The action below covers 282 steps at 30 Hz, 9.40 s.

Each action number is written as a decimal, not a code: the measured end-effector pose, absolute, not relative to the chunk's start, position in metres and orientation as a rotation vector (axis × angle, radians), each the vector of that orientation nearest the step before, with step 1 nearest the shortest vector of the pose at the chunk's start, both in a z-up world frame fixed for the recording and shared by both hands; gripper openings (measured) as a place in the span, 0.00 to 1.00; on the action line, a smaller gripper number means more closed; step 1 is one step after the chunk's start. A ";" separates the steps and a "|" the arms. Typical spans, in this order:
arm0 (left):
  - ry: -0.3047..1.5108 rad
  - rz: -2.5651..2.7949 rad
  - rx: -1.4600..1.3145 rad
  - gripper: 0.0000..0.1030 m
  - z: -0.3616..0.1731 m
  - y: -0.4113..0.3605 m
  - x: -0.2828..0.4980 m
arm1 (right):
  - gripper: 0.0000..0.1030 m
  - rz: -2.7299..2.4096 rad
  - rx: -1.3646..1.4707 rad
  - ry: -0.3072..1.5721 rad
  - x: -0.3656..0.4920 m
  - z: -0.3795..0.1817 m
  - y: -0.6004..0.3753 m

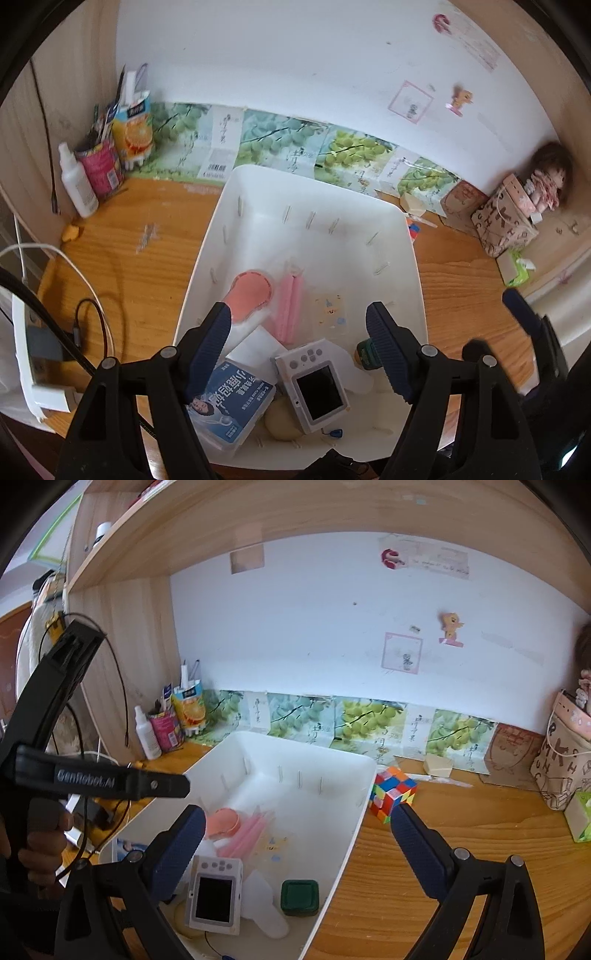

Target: Organize rigid objects

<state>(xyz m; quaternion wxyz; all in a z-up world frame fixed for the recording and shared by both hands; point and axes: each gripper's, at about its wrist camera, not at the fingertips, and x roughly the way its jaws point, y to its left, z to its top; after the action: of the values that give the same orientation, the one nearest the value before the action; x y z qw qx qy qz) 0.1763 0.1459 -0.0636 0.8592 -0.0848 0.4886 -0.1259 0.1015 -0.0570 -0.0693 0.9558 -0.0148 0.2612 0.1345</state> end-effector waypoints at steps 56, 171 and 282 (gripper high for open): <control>1.185 -0.354 0.444 0.76 -0.066 -0.107 0.310 | 0.98 0.115 0.079 0.722 0.297 -0.106 -0.283; 1.507 -0.477 0.380 0.60 -0.120 -0.136 0.237 | 0.60 0.037 0.141 0.911 0.262 -0.133 -0.282; 1.031 -0.019 -0.002 0.99 -0.031 0.035 0.045 | 1.00 0.219 0.223 0.968 0.011 -0.057 -0.170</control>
<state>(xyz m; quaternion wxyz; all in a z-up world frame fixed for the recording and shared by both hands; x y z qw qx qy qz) 0.0447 0.0349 -0.0314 0.8700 -0.0009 0.4930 -0.0089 0.0107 -0.1701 -0.0566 0.8735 0.1066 0.4634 0.1048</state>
